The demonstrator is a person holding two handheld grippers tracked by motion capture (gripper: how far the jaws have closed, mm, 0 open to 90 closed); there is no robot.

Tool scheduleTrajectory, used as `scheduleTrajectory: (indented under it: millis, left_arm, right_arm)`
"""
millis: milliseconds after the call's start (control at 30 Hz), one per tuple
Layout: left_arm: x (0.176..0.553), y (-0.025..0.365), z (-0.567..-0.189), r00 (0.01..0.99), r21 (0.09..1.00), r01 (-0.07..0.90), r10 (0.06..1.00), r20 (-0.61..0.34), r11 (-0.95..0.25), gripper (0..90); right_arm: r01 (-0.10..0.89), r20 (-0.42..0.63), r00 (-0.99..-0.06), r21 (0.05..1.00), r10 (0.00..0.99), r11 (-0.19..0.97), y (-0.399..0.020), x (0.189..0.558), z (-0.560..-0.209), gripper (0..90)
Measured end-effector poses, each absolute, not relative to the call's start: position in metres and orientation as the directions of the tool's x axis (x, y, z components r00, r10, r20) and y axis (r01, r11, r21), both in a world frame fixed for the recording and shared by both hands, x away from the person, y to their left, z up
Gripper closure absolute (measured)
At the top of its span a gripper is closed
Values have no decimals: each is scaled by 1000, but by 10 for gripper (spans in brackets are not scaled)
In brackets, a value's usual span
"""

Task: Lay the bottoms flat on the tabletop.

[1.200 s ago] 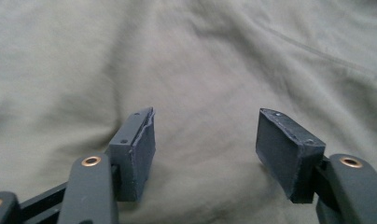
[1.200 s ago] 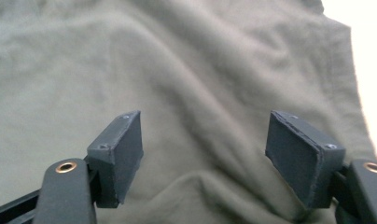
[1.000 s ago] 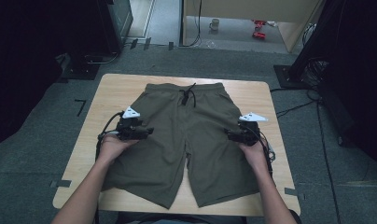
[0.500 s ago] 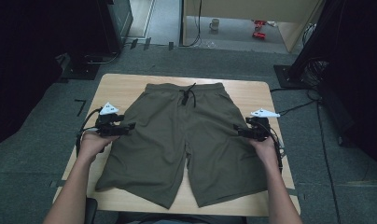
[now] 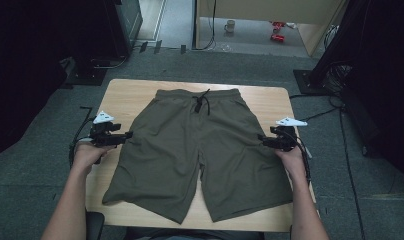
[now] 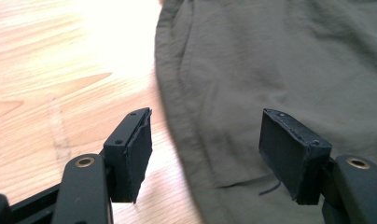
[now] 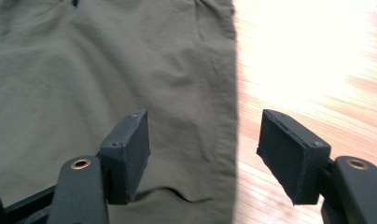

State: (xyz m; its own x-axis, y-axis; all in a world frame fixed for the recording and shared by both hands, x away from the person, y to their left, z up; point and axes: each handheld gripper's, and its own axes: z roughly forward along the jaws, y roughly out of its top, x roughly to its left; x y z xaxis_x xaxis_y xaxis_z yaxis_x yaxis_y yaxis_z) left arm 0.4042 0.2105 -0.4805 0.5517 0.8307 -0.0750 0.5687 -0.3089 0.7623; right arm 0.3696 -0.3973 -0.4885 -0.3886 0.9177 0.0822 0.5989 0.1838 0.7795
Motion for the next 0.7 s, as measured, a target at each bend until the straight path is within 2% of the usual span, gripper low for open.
scheduleTrajectory:
  millis: [700]
  left_arm:
    - [411,239,-513,515,736,594,857,-36,-326,344]
  right_arm:
    - [650,80,-275,749,958,124,-443,380,-515,339]
